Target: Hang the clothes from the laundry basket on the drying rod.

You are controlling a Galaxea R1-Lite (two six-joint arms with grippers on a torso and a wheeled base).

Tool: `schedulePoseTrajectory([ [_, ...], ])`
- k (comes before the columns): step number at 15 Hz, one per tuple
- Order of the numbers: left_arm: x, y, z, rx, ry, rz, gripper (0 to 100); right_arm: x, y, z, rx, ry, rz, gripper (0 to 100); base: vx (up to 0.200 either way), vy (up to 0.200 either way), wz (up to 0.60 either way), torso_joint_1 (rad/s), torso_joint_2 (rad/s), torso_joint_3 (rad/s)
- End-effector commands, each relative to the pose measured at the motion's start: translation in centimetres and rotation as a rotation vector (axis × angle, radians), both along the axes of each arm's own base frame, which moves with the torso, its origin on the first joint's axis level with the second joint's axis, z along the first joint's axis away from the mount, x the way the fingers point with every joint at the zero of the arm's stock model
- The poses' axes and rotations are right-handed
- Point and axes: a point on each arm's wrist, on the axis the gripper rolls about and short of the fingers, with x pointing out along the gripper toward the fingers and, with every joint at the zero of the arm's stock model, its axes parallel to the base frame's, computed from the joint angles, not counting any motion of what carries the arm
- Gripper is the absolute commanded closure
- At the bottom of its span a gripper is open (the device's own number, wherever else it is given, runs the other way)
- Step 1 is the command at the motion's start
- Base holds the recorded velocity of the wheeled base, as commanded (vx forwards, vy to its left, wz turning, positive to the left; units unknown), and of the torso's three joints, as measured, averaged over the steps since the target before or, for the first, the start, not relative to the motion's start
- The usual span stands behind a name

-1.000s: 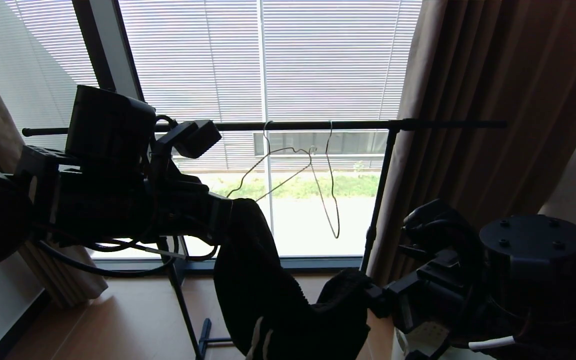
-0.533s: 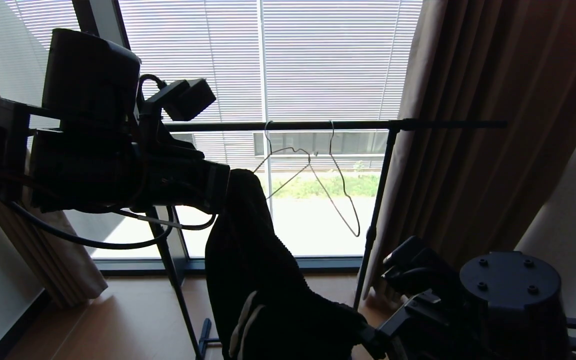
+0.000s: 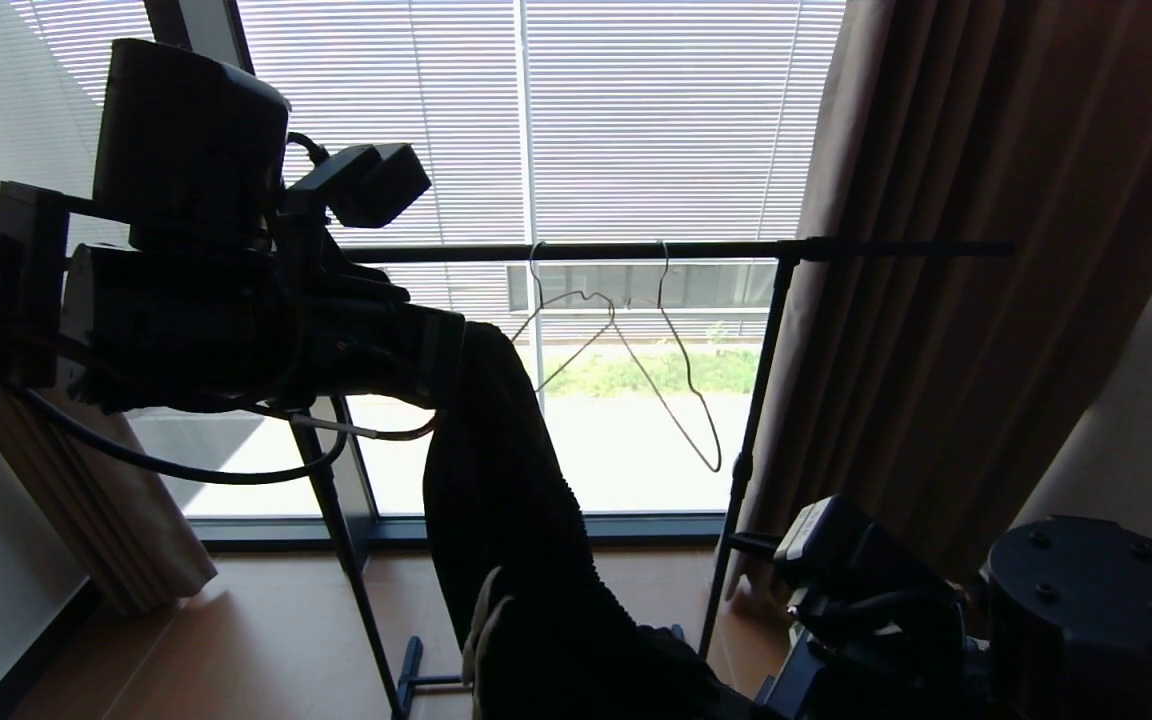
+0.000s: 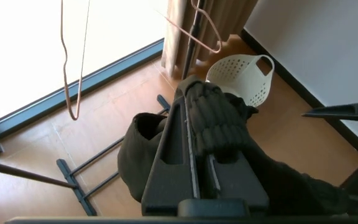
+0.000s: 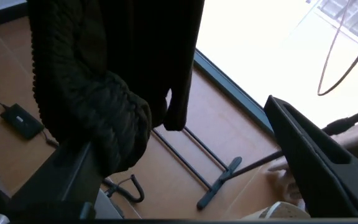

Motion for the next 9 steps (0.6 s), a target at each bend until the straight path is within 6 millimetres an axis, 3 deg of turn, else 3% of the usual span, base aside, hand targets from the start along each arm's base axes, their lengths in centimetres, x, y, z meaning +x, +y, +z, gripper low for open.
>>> schedulePoseTrajectory([
  [1,0.4,-0.1,-0.3,0.003,0.011,0.023,100,-0.4,-0.5,-0.6,-0.005,0.003,0.013,0,0.0,0.0,0.0,0.0,0.0,0.0],
  [5,0.9,-0.4,-0.6,0.027,0.008,0.07,100,-0.3,-0.3,0.1,0.04,-0.034,0.055,0,0.0,0.0,0.0,0.0,0.0,0.0],
  [9,-0.6,-0.8,-0.6,0.027,0.009,0.024,100,0.6,1.0,0.7,0.052,-0.063,0.06,0,0.0,0.0,0.0,0.0,0.0,0.0],
])
